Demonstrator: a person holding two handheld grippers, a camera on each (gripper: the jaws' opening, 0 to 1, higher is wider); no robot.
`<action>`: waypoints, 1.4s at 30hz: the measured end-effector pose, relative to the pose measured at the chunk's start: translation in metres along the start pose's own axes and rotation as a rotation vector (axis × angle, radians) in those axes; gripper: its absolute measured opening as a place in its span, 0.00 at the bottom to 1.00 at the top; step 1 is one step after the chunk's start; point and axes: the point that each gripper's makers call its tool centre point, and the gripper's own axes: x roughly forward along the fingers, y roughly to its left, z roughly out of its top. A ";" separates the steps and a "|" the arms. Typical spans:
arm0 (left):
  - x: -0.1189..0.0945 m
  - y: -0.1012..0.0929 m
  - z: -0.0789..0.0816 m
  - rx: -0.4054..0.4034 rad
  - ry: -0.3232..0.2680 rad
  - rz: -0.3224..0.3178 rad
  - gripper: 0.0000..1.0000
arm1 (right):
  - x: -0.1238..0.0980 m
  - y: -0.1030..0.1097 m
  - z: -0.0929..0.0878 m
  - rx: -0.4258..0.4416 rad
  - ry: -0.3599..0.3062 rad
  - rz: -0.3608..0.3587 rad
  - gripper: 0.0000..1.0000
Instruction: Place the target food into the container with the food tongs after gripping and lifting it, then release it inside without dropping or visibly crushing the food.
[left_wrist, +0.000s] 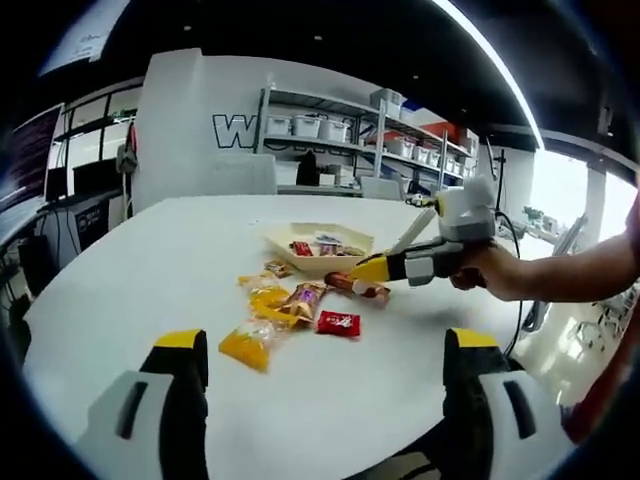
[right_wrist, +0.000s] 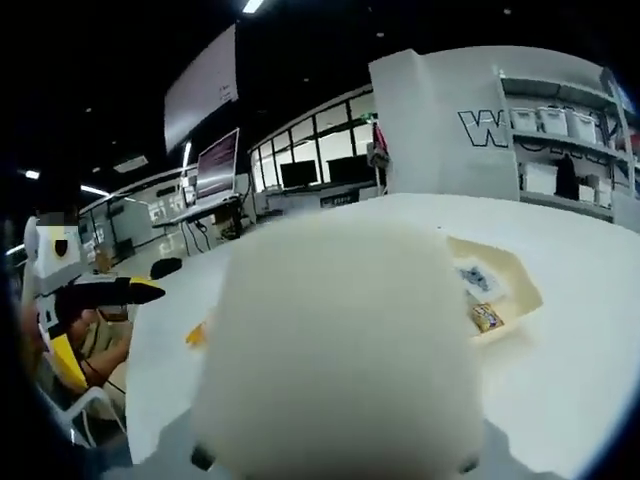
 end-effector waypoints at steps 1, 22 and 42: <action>0.000 0.000 0.000 -0.002 -0.001 -0.001 0.96 | -0.002 0.001 0.007 0.009 -0.013 0.003 0.19; -0.001 -0.006 0.009 0.007 -0.021 -0.019 0.95 | 0.000 -0.034 0.137 -0.236 -0.159 -0.101 0.20; -0.007 0.000 0.008 0.002 -0.029 -0.009 0.94 | -0.013 -0.018 0.063 -0.085 -0.024 0.022 0.22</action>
